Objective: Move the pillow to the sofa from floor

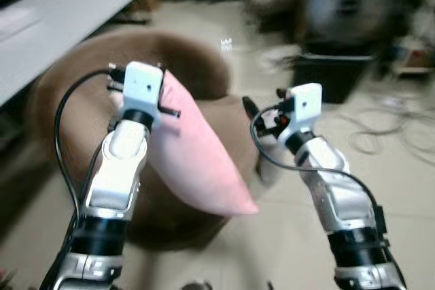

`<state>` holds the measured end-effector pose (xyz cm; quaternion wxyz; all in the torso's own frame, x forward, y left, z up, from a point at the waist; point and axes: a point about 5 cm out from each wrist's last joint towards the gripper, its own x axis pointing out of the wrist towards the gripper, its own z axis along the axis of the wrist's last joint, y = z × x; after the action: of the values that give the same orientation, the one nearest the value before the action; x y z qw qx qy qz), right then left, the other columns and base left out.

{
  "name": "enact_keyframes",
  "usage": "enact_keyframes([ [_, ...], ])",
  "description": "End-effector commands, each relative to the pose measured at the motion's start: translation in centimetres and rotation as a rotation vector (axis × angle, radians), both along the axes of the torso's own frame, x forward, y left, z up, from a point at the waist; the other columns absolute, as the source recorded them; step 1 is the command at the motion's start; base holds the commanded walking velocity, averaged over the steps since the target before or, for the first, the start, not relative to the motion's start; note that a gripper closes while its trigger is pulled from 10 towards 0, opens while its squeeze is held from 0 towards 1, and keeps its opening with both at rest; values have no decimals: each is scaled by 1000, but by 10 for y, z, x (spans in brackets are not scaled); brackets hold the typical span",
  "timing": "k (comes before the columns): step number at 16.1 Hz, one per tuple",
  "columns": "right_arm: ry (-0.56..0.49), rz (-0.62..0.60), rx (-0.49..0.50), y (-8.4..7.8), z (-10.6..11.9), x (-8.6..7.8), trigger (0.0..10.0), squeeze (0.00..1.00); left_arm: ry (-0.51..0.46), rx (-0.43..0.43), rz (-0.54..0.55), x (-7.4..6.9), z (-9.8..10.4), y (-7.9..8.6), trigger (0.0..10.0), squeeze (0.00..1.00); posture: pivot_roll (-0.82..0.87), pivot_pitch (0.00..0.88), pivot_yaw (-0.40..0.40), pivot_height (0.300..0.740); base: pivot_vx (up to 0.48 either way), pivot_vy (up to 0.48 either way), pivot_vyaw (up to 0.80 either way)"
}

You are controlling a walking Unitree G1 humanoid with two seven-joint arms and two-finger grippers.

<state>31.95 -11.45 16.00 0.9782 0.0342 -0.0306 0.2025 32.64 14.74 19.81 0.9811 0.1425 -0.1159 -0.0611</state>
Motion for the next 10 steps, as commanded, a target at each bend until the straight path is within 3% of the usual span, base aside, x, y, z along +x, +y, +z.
enact_keyframes([
  [1,1,-1,15,1,0,0,10000,0,-50,15,-3,0,10,2,10000,0,32,0,65,740,304,0,800],
  [2,8,2,2,1,-2,0,10000,0,-50,16,-5,0,10,2,10000,0,32,0,64,740,326,0,800],
  [10,43,-4,-5,2,-11,-3,10000,0,-28,23,-8,-3,5,3,10000,0,53,0,49,740,405,0,0],
])
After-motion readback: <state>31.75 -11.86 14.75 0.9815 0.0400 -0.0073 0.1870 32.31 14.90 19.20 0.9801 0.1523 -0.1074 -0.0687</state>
